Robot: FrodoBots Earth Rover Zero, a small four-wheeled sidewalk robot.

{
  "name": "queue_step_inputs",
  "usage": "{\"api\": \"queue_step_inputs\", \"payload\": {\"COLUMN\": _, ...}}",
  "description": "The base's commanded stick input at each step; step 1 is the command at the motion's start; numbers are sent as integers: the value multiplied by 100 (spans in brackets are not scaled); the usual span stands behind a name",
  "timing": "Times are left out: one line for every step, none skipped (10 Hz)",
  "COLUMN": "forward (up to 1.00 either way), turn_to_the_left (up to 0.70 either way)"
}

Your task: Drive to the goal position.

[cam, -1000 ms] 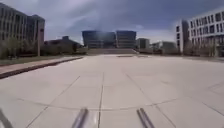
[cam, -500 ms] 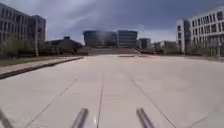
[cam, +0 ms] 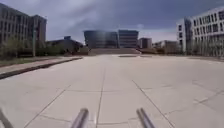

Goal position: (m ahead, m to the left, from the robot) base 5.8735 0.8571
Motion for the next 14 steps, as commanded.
{"api": "queue_step_inputs", "payload": {"forward": 100, "turn_to_the_left": -15}}
{"api": "queue_step_inputs", "payload": {"forward": 100, "turn_to_the_left": -2}}
{"api": "queue_step_inputs", "payload": {"forward": 100, "turn_to_the_left": 0}}
{"api": "queue_step_inputs", "payload": {"forward": 100, "turn_to_the_left": 0}}
{"api": "queue_step_inputs", "payload": {"forward": 100, "turn_to_the_left": 0}}
{"api": "queue_step_inputs", "payload": {"forward": 100, "turn_to_the_left": -5}}
{"api": "queue_step_inputs", "payload": {"forward": 100, "turn_to_the_left": -18}}
{"api": "queue_step_inputs", "payload": {"forward": 100, "turn_to_the_left": -35}}
{"api": "queue_step_inputs", "payload": {"forward": 100, "turn_to_the_left": -33}}
{"api": "queue_step_inputs", "payload": {"forward": 100, "turn_to_the_left": -16}}
{"api": "queue_step_inputs", "payload": {"forward": 100, "turn_to_the_left": -2}}
{"api": "queue_step_inputs", "payload": {"forward": 100, "turn_to_the_left": 0}}
{"api": "queue_step_inputs", "payload": {"forward": 100, "turn_to_the_left": 0}}
{"api": "queue_step_inputs", "payload": {"forward": 100, "turn_to_the_left": 0}}
